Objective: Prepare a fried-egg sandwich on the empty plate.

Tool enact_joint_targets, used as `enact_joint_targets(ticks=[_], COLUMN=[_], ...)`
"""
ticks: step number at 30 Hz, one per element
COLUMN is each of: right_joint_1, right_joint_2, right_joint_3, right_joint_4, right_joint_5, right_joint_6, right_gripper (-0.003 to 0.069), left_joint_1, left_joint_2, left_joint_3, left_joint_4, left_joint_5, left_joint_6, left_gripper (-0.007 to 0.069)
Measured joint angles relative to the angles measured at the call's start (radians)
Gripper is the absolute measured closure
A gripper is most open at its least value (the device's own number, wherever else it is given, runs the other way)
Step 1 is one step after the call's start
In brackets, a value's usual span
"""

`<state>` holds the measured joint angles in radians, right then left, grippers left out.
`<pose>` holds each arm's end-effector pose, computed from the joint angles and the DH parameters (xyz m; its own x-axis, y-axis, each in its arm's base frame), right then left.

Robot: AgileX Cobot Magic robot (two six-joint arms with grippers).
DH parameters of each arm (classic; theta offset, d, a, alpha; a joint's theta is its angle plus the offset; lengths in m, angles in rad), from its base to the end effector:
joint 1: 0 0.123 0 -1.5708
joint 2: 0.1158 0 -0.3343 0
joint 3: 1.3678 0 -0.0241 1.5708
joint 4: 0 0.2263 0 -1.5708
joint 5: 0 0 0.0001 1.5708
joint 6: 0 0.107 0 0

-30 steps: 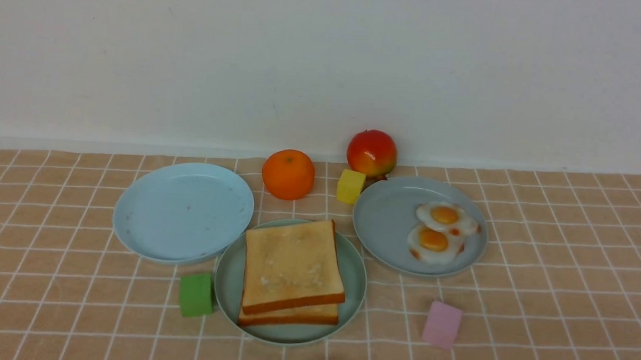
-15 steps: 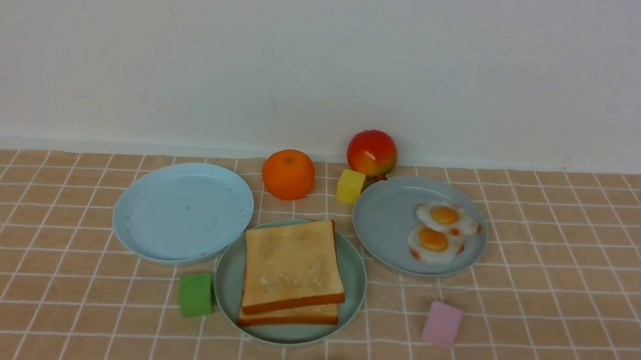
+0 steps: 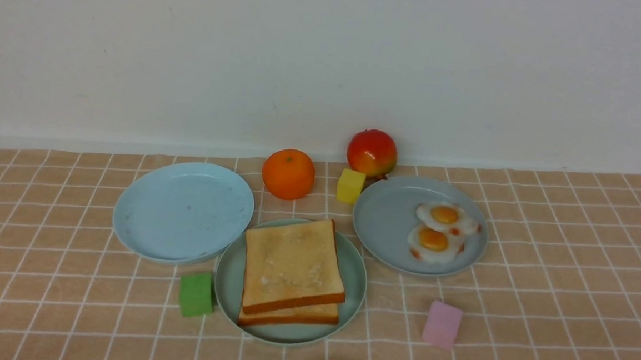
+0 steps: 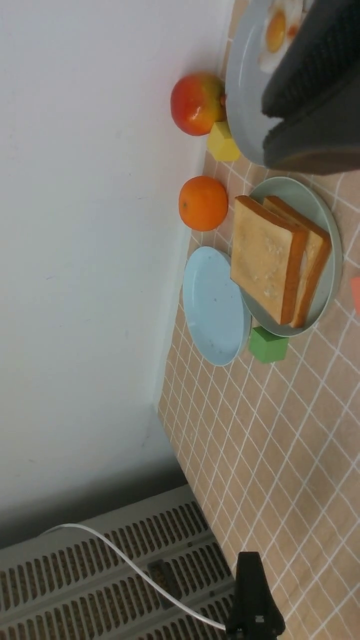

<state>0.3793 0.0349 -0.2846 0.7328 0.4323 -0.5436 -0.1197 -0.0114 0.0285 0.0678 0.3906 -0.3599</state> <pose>-0.0318 0.0197 0.2713 -0.0809 0.1135 -0.9902 -0.6105 0.7797 0.1392 -0.0065 0.0036 0.1640 -0.3262 -0.2556 -0.9101 -0.0005 0.9628 -0.2703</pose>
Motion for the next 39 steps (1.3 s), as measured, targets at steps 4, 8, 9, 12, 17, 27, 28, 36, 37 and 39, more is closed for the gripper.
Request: enact_joint_targets(ticks=[4, 8, 9, 12, 17, 27, 28, 36, 37, 39], right_joint_1=[0.000, 0.000, 0.000, 0.000, 0.000, 0.000, 0.000, 0.000, 0.000, -0.009], right_joint_2=[0.000, 0.000, 0.000, 0.000, 0.000, 0.000, 0.000, -0.001, -0.001, -0.003], right_joint_3=[0.000, 0.000, 0.000, 0.000, 0.000, 0.000, 0.000, 0.000, 0.000, 0.000], right_joint_4=[0.001, 0.001, 0.001, 0.001, 0.001, 0.001, 0.001, -0.020, -0.032, -0.100], right_joint_5=[0.007, 0.021, 0.024, 0.026, 0.026, 0.026, 0.026, 0.024, 0.023, 0.000], right_joint_6=[0.000, 0.000, 0.000, 0.000, 0.000, 0.000, 0.000, -0.001, -0.002, -0.002], right_gripper=[0.0556, 0.0552, 0.0551, 0.0547, 0.0541, 0.0528, 0.0527, 0.0518, 0.0518, 0.0516], left_joint_1=[0.000, 0.000, 0.000, 0.000, 0.000, 0.000, 0.000, 0.000, 0.000, 0.000], left_joint_2=[0.000, 0.000, 0.000, 0.000, 0.000, 0.000, 0.000, 0.000, 0.000, 0.000], left_joint_3=[0.000, 0.000, 0.000, 0.000, 0.000, 0.000, 0.000, 0.000, 0.000, 0.000], left_joint_4=[-0.003, -0.005, -0.006, -0.006, -0.006, -0.006, -0.006, -0.006, -0.006, -0.006], left_joint_5=[-0.005, -0.006, -0.006, -0.007, -0.007, -0.007, -0.007, -0.007, -0.007, -0.007], left_joint_6=[-0.002, -0.002, -0.002, -0.002, -0.002, -0.002, -0.002, -0.002, -0.002, -0.002], left_gripper=[0.0634, 0.0628, 0.0627, 0.0624, 0.0620, 0.0610, 0.0608, 0.0603, 0.0603, 0.0601])
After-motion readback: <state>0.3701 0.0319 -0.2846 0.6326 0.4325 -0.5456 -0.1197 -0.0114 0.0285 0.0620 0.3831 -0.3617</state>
